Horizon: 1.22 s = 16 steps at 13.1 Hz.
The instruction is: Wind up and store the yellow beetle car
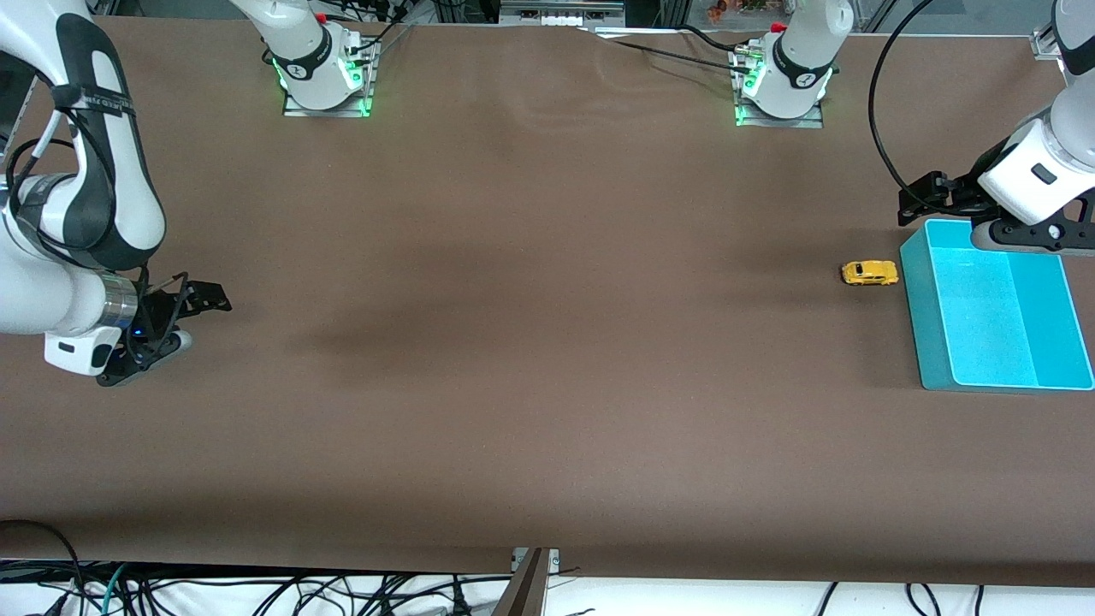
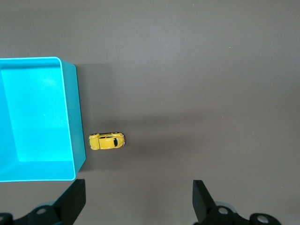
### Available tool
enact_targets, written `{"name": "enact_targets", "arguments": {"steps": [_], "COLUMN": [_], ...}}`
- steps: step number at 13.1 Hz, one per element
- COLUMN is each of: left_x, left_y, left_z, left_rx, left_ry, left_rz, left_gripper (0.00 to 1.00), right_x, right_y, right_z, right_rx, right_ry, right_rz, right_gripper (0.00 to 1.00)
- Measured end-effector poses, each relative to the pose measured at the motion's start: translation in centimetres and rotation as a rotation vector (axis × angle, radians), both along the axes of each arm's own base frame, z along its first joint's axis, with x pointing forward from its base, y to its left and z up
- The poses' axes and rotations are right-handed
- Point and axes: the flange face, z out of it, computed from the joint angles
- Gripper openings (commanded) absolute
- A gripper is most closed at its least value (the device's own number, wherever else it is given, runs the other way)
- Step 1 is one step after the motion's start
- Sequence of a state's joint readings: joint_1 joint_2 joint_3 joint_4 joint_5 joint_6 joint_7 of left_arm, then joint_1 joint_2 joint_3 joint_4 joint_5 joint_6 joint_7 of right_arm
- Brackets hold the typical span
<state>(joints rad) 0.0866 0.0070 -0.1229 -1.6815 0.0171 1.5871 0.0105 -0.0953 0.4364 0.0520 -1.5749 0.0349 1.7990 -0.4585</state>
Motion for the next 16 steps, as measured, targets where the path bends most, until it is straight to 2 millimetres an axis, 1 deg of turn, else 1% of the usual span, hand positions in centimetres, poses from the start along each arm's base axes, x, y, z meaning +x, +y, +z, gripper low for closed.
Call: {"name": "enact_targets", "arguments": {"steps": [2,4,6,7,9,12,14,16], "left_x": [0.0,0.0,0.0,-0.1,-0.4,-0.2,-0.5,-0.9], "left_y": [-0.3,-0.4,0.3,1.1,3.1,6.8,9.1,10.7], "left_z": [0.0,-0.1,-0.6,-1.4,-4.2,-9.6,-14.2,-18.9], "left_rx": [-0.005,-0.016,-0.033,-0.045,-0.077,-0.118,-0.142,-0.164], "left_ry": [0.001,0.005,0.019,0.037,0.085,0.070,0.064,0.092], "left_rz": [-0.055,-0.164,-0.308,-0.376,-0.489,-0.726,-0.921,-1.109], "left_gripper": [1.00,1.00,1.00,1.00,1.00,1.00,1.00,1.00], "right_x": [-0.1,-0.4,-1.1,-1.5,-1.9,-2.1,-2.4,-3.2], "right_y": [1.7,3.3,3.5,3.4,3.4,3.1,2.6,2.4], "right_z": [2.5,5.7,9.4,11.0,13.6,15.8,17.3,19.5], "right_rx": [-0.024,-0.044,-0.051,-0.051,-0.052,-0.059,-0.099,-0.118], "right_ry": [0.034,0.048,0.034,0.029,0.016,-0.006,-0.038,-0.077], "right_rz": [-0.130,-0.217,-0.237,-0.237,-0.237,-0.240,-0.243,-0.245], "right_gripper": [1.00,1.00,1.00,1.00,1.00,1.00,1.00,1.00]}}
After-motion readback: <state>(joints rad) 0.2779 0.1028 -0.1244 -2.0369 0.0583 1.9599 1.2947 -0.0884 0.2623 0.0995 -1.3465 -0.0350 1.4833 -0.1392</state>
